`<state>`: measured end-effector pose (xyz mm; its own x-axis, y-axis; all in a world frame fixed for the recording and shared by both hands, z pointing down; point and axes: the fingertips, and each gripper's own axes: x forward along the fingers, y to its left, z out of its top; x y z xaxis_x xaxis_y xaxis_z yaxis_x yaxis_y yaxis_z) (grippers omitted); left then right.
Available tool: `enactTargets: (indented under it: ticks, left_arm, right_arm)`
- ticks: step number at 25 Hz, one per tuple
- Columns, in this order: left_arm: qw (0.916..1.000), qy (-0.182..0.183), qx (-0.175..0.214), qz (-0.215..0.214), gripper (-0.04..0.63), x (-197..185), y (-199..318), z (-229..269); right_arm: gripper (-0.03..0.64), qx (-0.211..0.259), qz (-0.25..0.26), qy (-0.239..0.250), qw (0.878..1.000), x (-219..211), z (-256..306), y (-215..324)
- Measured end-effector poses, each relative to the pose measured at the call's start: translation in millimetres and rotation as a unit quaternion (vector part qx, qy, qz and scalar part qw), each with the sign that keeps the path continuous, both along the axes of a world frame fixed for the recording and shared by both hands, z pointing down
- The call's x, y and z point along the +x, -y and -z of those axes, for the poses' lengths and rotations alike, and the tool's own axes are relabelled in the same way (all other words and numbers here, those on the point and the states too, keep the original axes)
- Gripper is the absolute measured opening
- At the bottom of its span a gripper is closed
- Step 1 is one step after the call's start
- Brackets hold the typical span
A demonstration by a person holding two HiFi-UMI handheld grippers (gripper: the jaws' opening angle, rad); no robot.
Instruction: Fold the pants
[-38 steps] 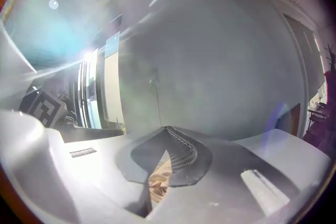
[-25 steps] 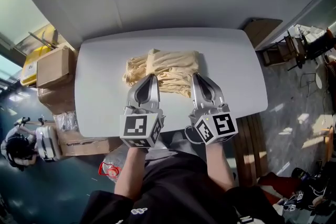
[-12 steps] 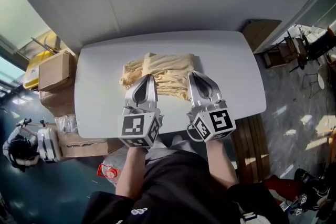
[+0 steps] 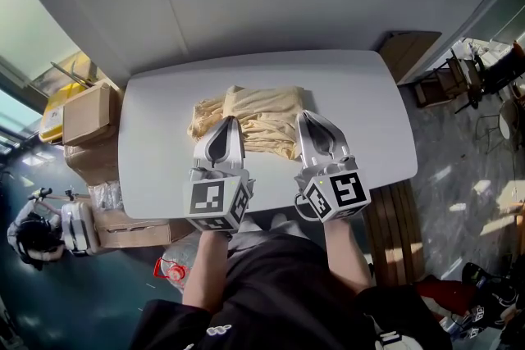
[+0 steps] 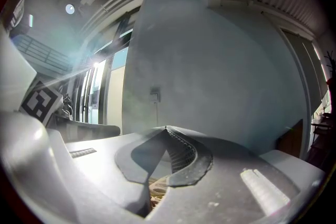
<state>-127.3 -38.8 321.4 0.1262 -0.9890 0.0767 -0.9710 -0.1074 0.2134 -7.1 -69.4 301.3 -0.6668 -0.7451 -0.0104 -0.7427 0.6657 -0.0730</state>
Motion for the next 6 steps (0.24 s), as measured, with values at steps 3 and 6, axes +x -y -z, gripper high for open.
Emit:
enactTargets:
  ticks: [3,6]
  left_arm:
    - [1.0,-0.002,0.003,0.004,0.0,-3.5,0.9,4.7]
    - [0.9999,-0.004,0.008,0.005,0.0,-7.2,2.5,8.8]
  right_arm:
    - [0.003,0.006,0.003,0.0,1.0,-3.4,5.6,0.7]
    - [0.003,0.01,0.006,-0.001,1.0,-7.9,9.4,1.3]
